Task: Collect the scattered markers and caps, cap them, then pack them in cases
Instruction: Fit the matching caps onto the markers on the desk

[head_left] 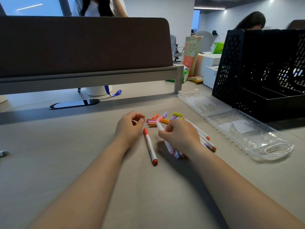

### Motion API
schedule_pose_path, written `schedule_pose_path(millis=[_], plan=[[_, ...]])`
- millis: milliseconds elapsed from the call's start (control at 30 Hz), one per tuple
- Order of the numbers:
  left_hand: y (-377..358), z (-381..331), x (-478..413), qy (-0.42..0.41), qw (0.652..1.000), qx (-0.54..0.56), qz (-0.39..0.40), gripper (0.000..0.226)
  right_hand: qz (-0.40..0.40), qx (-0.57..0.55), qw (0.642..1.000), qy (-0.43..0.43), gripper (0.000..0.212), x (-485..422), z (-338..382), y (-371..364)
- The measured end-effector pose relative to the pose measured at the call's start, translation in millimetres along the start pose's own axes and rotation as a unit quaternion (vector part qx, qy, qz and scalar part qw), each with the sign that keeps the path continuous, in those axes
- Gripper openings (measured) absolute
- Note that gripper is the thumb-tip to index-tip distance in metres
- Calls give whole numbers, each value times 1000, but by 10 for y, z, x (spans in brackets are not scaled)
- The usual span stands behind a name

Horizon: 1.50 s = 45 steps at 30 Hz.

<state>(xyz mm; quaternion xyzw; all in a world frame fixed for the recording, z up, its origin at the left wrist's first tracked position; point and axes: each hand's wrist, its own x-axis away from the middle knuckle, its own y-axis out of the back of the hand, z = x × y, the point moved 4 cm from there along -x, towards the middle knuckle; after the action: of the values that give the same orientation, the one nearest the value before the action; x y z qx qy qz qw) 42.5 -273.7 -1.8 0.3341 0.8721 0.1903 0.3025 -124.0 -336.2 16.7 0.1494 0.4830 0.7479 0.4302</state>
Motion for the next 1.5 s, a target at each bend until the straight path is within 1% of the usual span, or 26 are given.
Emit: schedule_pose_path(millis=[67,133,200,267,367,600,733,833,1000,1133,1233,1300,1400,1467,1500], plan=[[-14,5,-17,-1,1000,-7,9,13,-69,-95,993,-13,31,-33,-80,72],[-66,-11,-36,-12,999,-23,48,20,-118,-164,979,-14,28,-65,-135,119],[-152,-28,-55,-36,992,-68,104,31,-148,-186,971,-13,24,-96,-181,126],[-207,-20,-69,-48,982,-120,135,33,-160,-196,967,-12,23,-122,-217,108],[-219,-3,-69,-41,978,-151,136,32,-169,-200,965,-5,22,-139,-234,91],[-169,-53,-63,-52,978,-178,96,31,-172,-208,963,9,19,-156,-251,47],[-122,-73,-32,-17,985,-158,63,13,-166,-216,962,15,21,-162,-240,34],[-115,-52,-30,9,986,-154,65,2,-154,-248,956,8,23,-178,-238,36],[-124,-41,-52,38,986,-144,77,12,-132,-298,945,13,22,-170,-203,40],[-178,-81,-45,26,988,-134,72,20,-135,-287,948,20,20,-173,-203,36],[-184,-95,-80,7,994,-101,51,30,-129,-263,955,45,17,-156,-174,36],[-168,-129,-82,1,998,-42,41,31,-130,-238,959,79,15,-147,-142,29],[-136,-208,-38,44,994,94,31,29,-150,-193,963,118,19,-147,-112,28],[-126,-212,-24,76,982,171,21,27,-161,-179,963,123,23,-161,-119,36],[-123,-193,-27,94,971,220,14,25,-162,-179,963,123,23,-167,-124,38]])
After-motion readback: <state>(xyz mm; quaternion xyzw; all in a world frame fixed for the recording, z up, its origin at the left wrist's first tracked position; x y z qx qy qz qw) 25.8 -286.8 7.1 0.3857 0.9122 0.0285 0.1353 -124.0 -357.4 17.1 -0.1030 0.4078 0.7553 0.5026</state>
